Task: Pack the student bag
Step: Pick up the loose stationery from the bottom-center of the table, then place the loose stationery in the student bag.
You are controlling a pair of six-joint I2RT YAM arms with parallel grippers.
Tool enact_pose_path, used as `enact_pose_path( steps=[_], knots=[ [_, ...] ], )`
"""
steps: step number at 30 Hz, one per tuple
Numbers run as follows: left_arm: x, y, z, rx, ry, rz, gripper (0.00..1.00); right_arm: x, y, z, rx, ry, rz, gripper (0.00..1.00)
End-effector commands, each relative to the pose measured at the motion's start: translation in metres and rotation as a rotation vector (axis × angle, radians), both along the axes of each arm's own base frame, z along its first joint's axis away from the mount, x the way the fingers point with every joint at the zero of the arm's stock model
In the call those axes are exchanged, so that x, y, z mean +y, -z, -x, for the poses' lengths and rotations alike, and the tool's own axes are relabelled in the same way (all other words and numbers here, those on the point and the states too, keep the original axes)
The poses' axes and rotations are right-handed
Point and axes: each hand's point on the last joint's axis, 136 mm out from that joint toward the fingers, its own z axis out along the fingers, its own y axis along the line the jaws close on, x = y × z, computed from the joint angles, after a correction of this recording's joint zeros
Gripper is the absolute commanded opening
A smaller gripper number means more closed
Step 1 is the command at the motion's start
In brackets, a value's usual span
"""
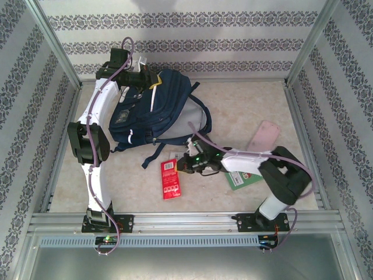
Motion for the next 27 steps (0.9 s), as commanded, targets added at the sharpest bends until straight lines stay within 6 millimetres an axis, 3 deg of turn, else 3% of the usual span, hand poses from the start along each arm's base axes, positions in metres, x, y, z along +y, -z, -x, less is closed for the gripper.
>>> enact_pose_path(
  steps=[1,9,14,22,27],
  knots=[
    [0.002,-0.069,0.011,-0.169,0.019,0.052,0.00,-0.027,-0.029,-0.016,-0.058,0.061,-0.038,0.00],
    [0.001,-0.100,0.026,-0.237,0.042,0.055,0.00,-0.099,-0.100,-0.075,-0.197,0.328,-0.144,0.00],
    [-0.002,-0.114,0.039,-0.265,0.070,0.069,0.00,-0.124,-0.127,-0.122,-0.245,0.476,-0.201,0.00],
    [-0.006,-0.122,0.048,-0.269,0.099,0.120,0.00,-0.095,-0.151,-0.202,-0.293,0.516,-0.316,0.00],
    [-0.007,-0.126,0.047,-0.271,0.099,0.138,0.00,-0.056,-0.143,-0.243,-0.281,0.516,-0.352,0.00]
  ],
)
